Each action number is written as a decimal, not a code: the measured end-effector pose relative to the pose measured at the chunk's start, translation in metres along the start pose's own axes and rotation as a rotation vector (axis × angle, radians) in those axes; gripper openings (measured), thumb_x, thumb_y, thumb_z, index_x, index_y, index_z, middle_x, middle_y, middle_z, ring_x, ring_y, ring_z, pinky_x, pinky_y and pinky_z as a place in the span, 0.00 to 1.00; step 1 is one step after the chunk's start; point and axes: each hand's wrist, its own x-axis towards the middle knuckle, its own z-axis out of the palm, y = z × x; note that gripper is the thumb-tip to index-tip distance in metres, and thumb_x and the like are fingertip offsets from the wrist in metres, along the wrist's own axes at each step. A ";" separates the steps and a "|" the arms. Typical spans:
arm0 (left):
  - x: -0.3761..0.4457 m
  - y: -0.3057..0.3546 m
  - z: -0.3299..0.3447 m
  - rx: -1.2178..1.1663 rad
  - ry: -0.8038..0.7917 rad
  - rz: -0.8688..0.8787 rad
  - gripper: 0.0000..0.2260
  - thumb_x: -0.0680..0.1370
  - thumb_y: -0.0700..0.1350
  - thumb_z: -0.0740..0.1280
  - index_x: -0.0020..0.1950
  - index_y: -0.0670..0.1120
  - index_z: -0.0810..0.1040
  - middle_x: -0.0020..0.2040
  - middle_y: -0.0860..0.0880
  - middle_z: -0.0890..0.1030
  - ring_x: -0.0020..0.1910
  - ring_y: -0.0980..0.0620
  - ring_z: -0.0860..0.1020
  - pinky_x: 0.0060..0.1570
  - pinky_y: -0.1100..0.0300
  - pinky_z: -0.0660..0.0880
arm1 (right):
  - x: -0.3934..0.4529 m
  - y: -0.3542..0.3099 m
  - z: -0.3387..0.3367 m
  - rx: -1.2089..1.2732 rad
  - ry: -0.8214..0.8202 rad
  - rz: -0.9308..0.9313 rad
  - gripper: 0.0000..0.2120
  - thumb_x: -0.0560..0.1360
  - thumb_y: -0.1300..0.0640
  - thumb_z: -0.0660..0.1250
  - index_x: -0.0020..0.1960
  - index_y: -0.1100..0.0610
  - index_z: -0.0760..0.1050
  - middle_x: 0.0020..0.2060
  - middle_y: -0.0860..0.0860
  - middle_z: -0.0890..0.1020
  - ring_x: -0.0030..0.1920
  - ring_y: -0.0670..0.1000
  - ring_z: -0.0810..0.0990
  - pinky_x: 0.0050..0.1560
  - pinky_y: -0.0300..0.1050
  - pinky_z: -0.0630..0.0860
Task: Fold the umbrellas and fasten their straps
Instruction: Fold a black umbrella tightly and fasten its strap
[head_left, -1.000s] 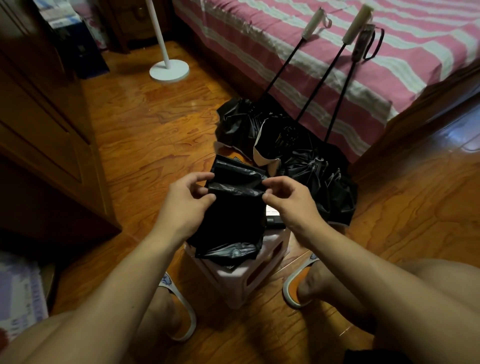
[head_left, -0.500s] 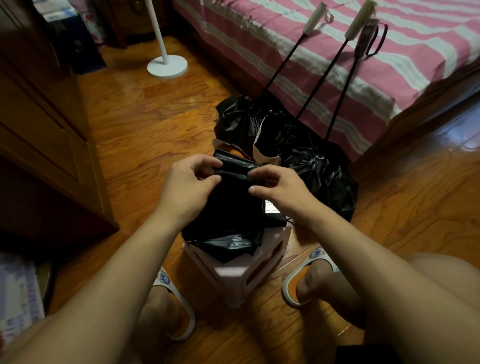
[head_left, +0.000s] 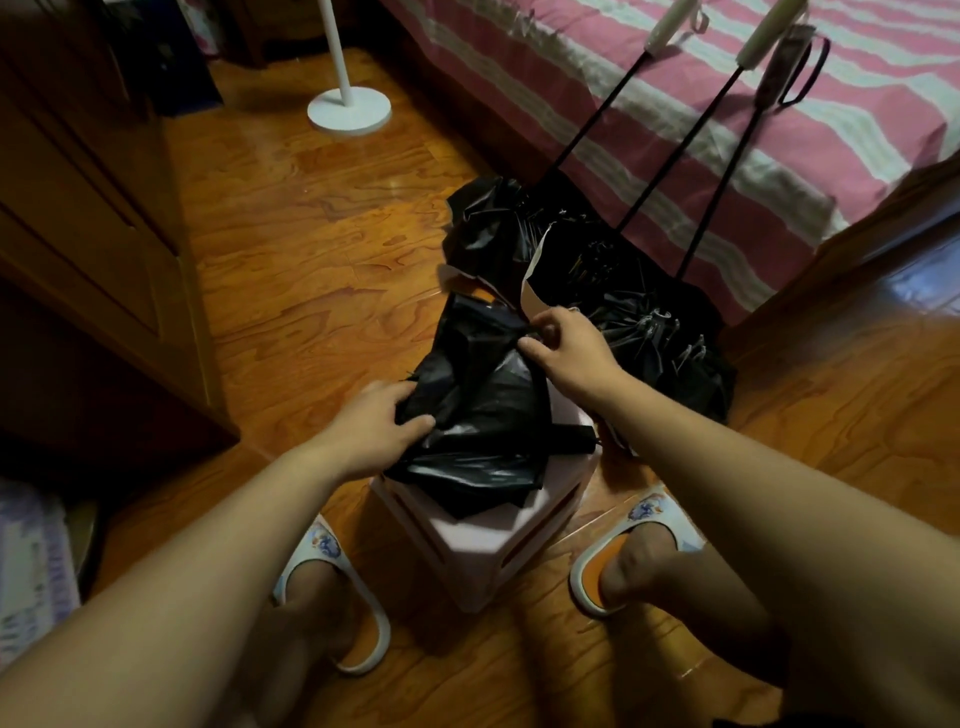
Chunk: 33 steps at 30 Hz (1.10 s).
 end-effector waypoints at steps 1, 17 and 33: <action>0.002 0.000 0.001 -0.010 0.010 -0.010 0.12 0.82 0.52 0.66 0.63 0.48 0.80 0.58 0.47 0.77 0.59 0.46 0.75 0.53 0.54 0.70 | -0.013 0.012 0.002 0.024 -0.037 0.032 0.20 0.79 0.46 0.70 0.66 0.55 0.76 0.57 0.50 0.78 0.56 0.47 0.76 0.54 0.42 0.70; -0.018 0.009 0.001 -0.333 -0.153 -0.265 0.16 0.87 0.54 0.54 0.59 0.51 0.81 0.55 0.49 0.82 0.50 0.51 0.78 0.50 0.55 0.75 | -0.116 0.071 -0.001 0.146 -0.245 0.233 0.24 0.72 0.64 0.76 0.65 0.50 0.74 0.59 0.47 0.76 0.60 0.47 0.77 0.56 0.37 0.75; -0.036 0.035 -0.013 -0.631 -0.088 -0.472 0.31 0.84 0.65 0.48 0.76 0.47 0.69 0.70 0.43 0.75 0.62 0.42 0.76 0.58 0.50 0.74 | -0.094 0.032 -0.027 0.205 -0.418 0.628 0.13 0.85 0.50 0.60 0.61 0.59 0.73 0.45 0.58 0.80 0.36 0.52 0.79 0.38 0.47 0.77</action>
